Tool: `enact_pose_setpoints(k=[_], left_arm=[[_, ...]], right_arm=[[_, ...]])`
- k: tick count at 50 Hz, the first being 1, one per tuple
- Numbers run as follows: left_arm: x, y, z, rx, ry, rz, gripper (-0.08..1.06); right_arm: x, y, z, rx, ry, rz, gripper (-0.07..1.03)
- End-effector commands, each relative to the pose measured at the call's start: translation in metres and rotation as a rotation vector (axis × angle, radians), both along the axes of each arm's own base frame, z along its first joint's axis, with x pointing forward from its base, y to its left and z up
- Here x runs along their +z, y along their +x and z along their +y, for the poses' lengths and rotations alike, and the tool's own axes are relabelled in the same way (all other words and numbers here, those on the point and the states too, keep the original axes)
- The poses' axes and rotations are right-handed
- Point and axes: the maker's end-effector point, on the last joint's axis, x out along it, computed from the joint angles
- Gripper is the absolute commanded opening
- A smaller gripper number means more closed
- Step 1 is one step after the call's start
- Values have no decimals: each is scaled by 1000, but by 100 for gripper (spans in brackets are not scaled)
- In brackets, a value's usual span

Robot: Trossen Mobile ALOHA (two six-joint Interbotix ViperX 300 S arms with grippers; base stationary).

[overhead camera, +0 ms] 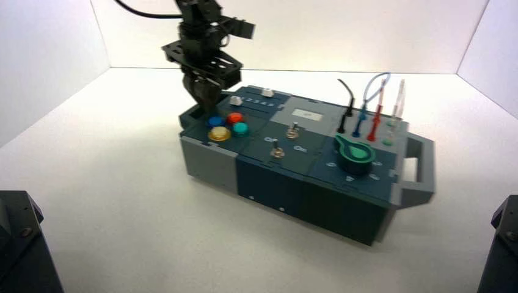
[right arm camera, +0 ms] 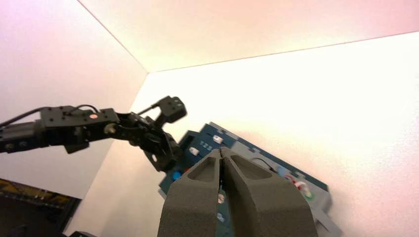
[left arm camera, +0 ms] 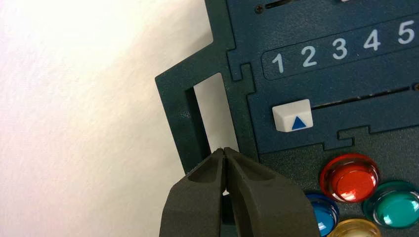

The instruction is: Move the box away.

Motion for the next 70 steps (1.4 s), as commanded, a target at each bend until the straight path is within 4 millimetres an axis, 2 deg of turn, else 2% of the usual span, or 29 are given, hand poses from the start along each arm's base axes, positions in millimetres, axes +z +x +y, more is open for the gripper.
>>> enact_pose_setpoints(k=[1,13,25,38,40,44,53,70], left_arm=[[-1,5,34,68,24,13,-3],[7,12,42,96,15,-6,-3],[13,9,32,76,3,-19,-3],[29,13,18,50,-25,-58,-3],[30,13,18,49,-25,-62,-3],[31,14,18,48,-26,-64,-3],[32,15,17,45,-29,-68,-3],[37,18,15,43,-37,-84,-3]], right_arm=[[11,6,1,3,2,-17,-2],[13,8,10,44,8,-19,-2],[-4,5,23,100,21,46,-2],[-35,-7,32,132,76,172,-2],[-48,-14,37,147,114,238,-2],[-62,-20,39,148,131,294,-2],[-96,-28,37,107,155,412,-2],[-136,-33,23,-9,175,535,-2]])
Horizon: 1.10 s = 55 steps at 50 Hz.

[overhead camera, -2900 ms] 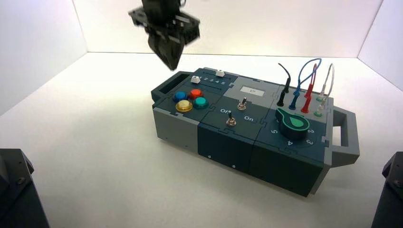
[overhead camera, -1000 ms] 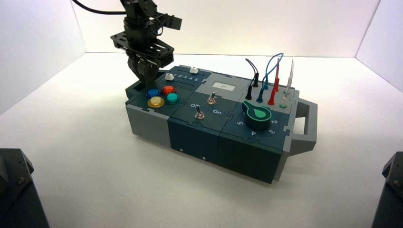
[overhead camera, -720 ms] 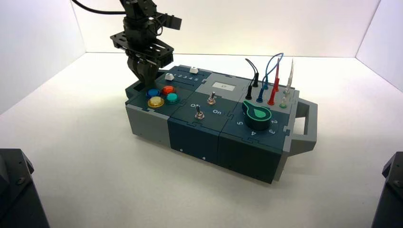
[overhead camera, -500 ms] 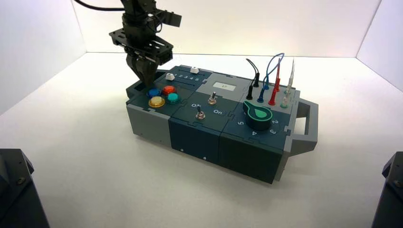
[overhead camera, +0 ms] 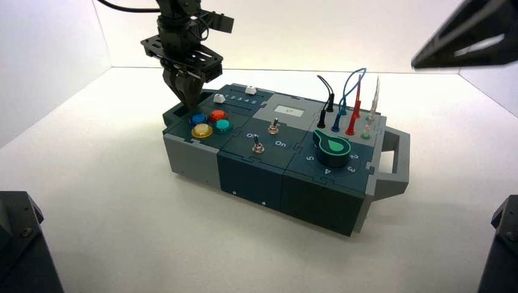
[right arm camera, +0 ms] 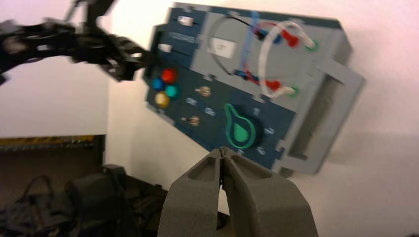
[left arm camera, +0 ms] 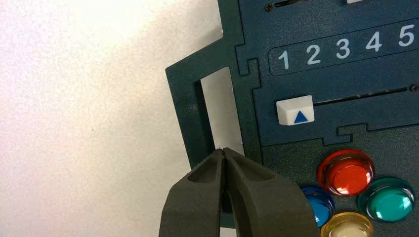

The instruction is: Move the box away.

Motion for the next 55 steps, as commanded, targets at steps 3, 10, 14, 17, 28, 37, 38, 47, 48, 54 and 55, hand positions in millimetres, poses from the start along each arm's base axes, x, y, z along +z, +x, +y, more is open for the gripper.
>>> enact_pose_setpoints(k=[3,10,14,17,28,37,38,47,48,54,55], left_arm=[[24,14,-7,-7,-37,-74,-3],[26,17,-9,-7,-41,-80,-3],[27,18,-10,-5,-45,-83,-3],[29,19,-11,-5,-49,-86,-3],[30,20,-13,-4,-57,-92,-3],[31,21,-15,-5,-60,-98,-3],[30,21,-15,-4,-61,-96,-3],[31,22,-15,-5,-61,-99,-3],[31,23,-15,-4,-61,-99,-3],[31,23,-16,-5,-64,-101,-3],[30,23,-16,-5,-63,-100,-3]], right_arm=[[-15,3,-8,-53,-17,68,-2],[-28,4,-12,-61,-48,138,-2],[-35,7,-14,-56,-72,192,-2],[-35,12,-14,-50,-89,215,-2],[-32,32,-16,-22,-144,276,-2],[-37,40,-15,0,-163,314,-2],[-39,40,-15,7,-166,325,-2],[-63,33,-9,80,-212,441,-2],[-66,32,-9,84,-216,453,-2],[-80,32,-5,127,-251,513,-2],[-81,33,-4,133,-257,513,-2]])
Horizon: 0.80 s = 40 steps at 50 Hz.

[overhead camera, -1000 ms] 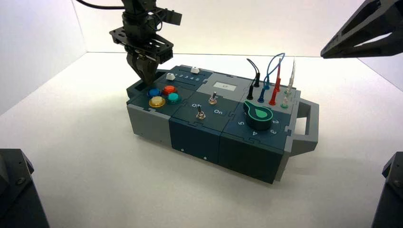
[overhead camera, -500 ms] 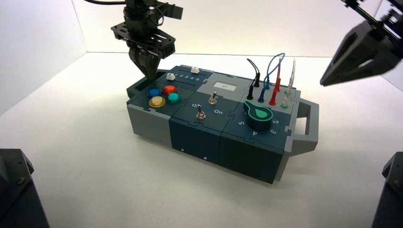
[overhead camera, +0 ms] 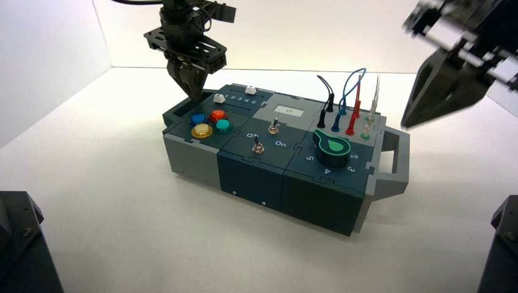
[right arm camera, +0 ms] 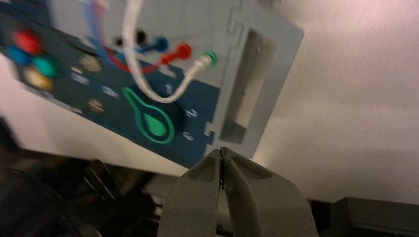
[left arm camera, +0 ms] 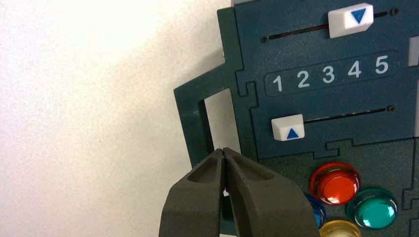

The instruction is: Move the box away.

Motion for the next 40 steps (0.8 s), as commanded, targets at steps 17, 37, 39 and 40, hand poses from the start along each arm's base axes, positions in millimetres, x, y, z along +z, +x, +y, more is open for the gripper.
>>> enact_pose_setpoints(k=[17,37,39,40], left_arm=[[19,12,-8,-8,-35,-61,-3],[14,12,-8,-8,-30,-53,-3],[14,13,-9,-8,-31,-53,-3],[13,12,-9,-11,-29,-52,-3]], right_arm=[[-15,32,5,65,-61,20,-2],[-34,43,-1,68,-108,19,-2],[-36,44,-2,70,-115,18,-2],[-37,45,-2,68,-117,15,-2]])
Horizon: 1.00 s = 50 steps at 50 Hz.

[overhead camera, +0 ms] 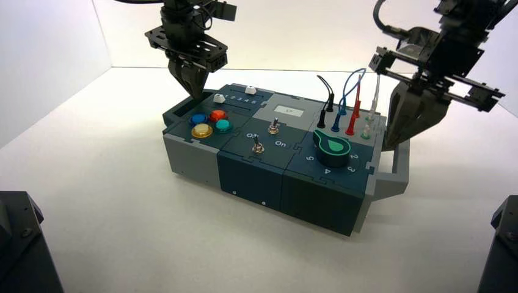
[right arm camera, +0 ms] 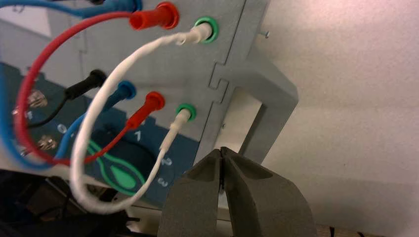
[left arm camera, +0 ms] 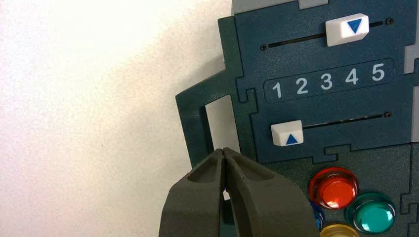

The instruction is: Move the box away.

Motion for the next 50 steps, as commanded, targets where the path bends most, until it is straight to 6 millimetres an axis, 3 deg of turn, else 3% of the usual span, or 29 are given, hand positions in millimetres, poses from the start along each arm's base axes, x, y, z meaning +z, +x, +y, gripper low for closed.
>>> enact_pose_setpoints(k=[1,50], left_arm=[[11,11,-8,-10,-23,-43,-3],[-10,34,-21,-24,-18,-40,-3]], right_arm=[[0,9,1,10,-7,-32,-2],[-3,61,2,10,-39,-167,-2]])
